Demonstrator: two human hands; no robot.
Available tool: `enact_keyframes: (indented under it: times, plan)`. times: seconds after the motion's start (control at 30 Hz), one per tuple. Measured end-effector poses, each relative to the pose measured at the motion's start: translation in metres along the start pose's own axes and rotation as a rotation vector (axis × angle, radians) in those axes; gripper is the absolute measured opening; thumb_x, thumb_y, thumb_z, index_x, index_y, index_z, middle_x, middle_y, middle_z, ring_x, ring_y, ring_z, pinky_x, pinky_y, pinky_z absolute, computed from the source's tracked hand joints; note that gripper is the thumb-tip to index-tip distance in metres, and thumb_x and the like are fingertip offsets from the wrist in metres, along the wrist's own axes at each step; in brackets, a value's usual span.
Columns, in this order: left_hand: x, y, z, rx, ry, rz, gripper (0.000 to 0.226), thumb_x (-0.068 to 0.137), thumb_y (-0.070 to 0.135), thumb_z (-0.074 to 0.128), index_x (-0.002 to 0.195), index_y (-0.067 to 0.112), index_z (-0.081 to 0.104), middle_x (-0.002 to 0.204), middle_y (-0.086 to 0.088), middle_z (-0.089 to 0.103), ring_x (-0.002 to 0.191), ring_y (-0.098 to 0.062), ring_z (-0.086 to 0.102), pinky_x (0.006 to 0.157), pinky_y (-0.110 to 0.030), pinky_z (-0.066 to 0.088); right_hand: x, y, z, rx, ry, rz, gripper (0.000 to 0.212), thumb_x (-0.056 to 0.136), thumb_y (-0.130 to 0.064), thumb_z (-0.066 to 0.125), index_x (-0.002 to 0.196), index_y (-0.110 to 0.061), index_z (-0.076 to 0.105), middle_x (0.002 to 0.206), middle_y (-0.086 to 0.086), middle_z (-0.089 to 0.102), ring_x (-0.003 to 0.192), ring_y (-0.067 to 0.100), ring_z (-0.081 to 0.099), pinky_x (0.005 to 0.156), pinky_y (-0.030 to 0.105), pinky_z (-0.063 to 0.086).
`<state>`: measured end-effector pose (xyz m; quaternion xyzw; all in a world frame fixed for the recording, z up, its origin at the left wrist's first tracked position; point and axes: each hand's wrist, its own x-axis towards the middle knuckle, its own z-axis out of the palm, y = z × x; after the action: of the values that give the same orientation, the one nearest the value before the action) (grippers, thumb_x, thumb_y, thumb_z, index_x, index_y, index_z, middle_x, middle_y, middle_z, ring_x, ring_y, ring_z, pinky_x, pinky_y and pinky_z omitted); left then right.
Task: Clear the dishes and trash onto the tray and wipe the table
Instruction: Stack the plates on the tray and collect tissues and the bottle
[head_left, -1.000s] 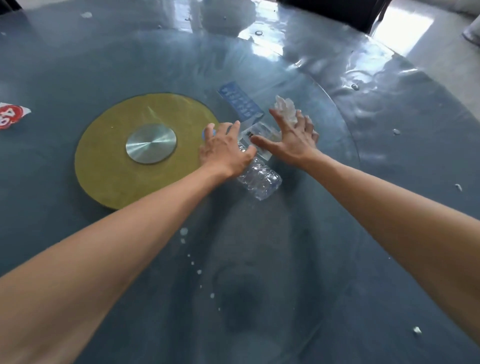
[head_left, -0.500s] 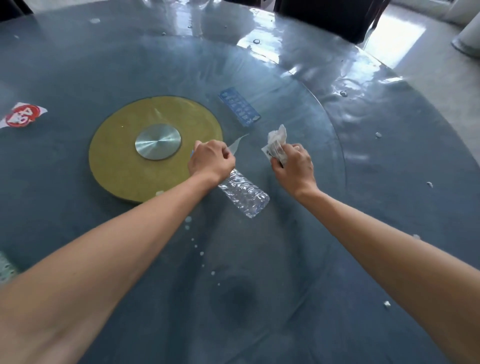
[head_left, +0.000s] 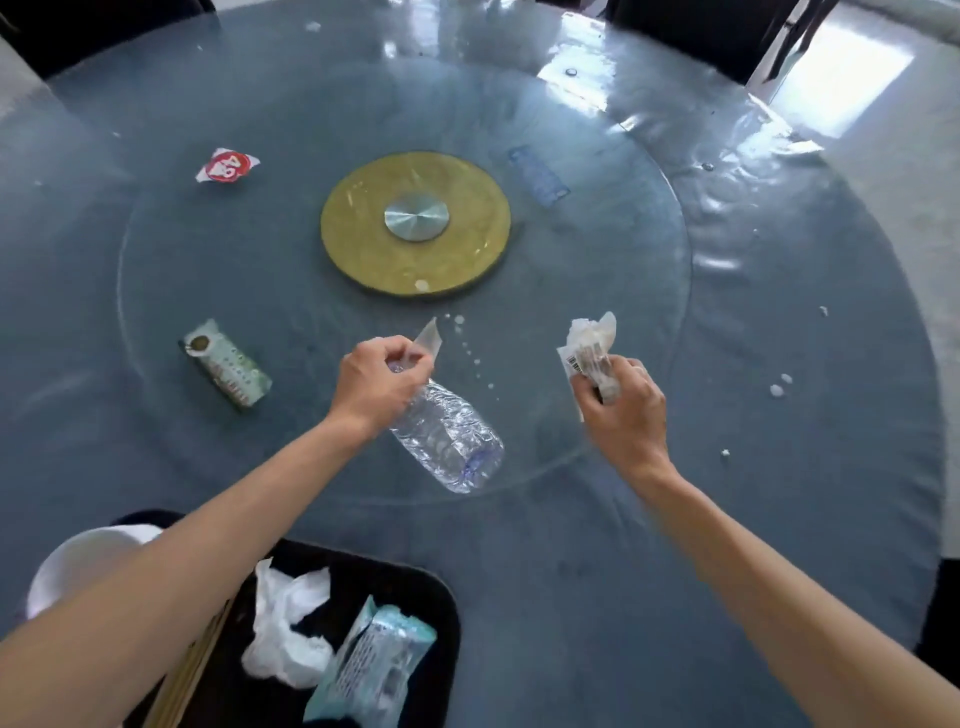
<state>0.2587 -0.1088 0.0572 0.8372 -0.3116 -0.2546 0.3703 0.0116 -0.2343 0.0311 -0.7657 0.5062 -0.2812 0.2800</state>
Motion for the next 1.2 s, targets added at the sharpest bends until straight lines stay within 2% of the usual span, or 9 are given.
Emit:
enact_keyframes:
  times: [0.1,0.23,0.37,0.5,0.6,0.7,0.9,1.0,1.2]
  plan:
    - [-0.073,-0.033,-0.027,0.046,-0.008,0.046,0.01,0.087,0.029,0.075,0.078,0.025,0.071,0.092,0.006,0.068,0.082,-0.009,0.063,0.067,-0.007,0.04,-0.076,-0.02,-0.007,0.023,-0.037,0.029,0.016,0.091,-0.015,0.076,0.081,-0.012,0.064,0.078,-0.024,0.051,0.079,0.017,0.054,0.071,0.001,0.033]
    - [-0.154,-0.079,-0.052,0.069,-0.065,0.133,0.008,0.086,0.023,0.077,0.082,0.019,0.073,0.094,0.002,0.066,0.085,-0.014,0.063,0.077,-0.021,0.045,-0.17,-0.042,-0.004,0.053,-0.105,0.085,0.012,0.092,-0.019,0.077,0.087,-0.011,0.069,0.084,-0.014,0.056,0.076,0.003,0.057,0.07,0.001,0.036]
    - [-0.212,-0.124,-0.074,0.135,-0.138,0.268,0.006,0.085,0.021,0.077,0.082,0.022,0.072,0.093,0.008,0.062,0.091,-0.01,0.059,0.083,-0.023,0.044,-0.251,-0.062,0.006,0.063,-0.144,0.139,0.016,0.094,-0.022,0.075,0.087,-0.01,0.068,0.085,-0.009,0.058,0.077,0.012,0.059,0.068,0.012,0.038]
    - [-0.255,-0.164,-0.09,0.215,-0.19,0.397,0.006,0.084,0.021,0.078,0.084,0.02,0.072,0.096,0.007,0.06,0.096,-0.01,0.056,0.087,-0.013,0.037,-0.323,-0.084,0.023,0.089,-0.182,0.184,0.014,0.096,-0.026,0.072,0.095,-0.012,0.069,0.09,-0.004,0.06,0.082,0.014,0.06,0.075,0.024,0.04]
    - [-0.284,-0.194,-0.103,0.249,-0.19,0.419,0.004,0.083,0.02,0.077,0.085,0.018,0.074,0.098,0.005,0.06,0.095,-0.012,0.056,0.082,-0.024,0.047,-0.377,-0.099,0.039,0.119,-0.212,0.157,0.015,0.096,-0.027,0.072,0.099,-0.012,0.07,0.09,-0.009,0.057,0.084,0.011,0.06,0.073,0.012,0.039]
    - [-0.312,-0.223,-0.112,0.269,-0.149,0.366,0.004,0.083,0.017,0.076,0.086,0.016,0.074,0.098,0.004,0.06,0.096,-0.013,0.055,0.082,-0.024,0.045,-0.424,-0.107,0.056,0.114,-0.273,0.097,0.013,0.095,-0.025,0.073,0.097,-0.013,0.07,0.089,-0.012,0.057,0.084,0.008,0.058,0.075,0.004,0.038]
    - [-0.33,-0.26,-0.112,0.234,-0.166,0.341,0.009,0.081,0.006,0.076,0.09,0.009,0.077,0.104,-0.001,0.064,0.107,-0.022,0.057,0.093,-0.034,0.049,-0.466,-0.106,0.089,0.049,-0.378,0.162,0.022,0.097,-0.03,0.069,0.113,-0.015,0.069,0.109,0.0,0.06,0.104,0.016,0.056,0.083,0.017,0.041]
    - [-0.325,-0.265,-0.104,0.194,-0.205,0.369,0.012,0.084,0.005,0.073,0.094,0.012,0.077,0.117,-0.002,0.064,0.119,-0.021,0.053,0.1,-0.039,0.049,-0.467,-0.104,0.101,-0.04,-0.378,0.203,0.043,0.097,-0.037,0.068,0.133,-0.015,0.061,0.123,0.003,0.058,0.115,0.02,0.052,0.092,0.027,0.045]
    - [-0.328,-0.273,-0.091,0.365,-0.311,0.434,0.036,0.094,0.023,0.064,0.129,0.028,0.069,0.157,0.004,0.041,0.152,-0.027,0.019,0.12,-0.047,0.028,-0.471,-0.103,0.115,-0.133,-0.406,0.212,0.074,0.088,-0.059,0.071,0.151,-0.03,0.045,0.158,0.004,0.036,0.144,0.026,0.035,0.113,0.046,0.036]
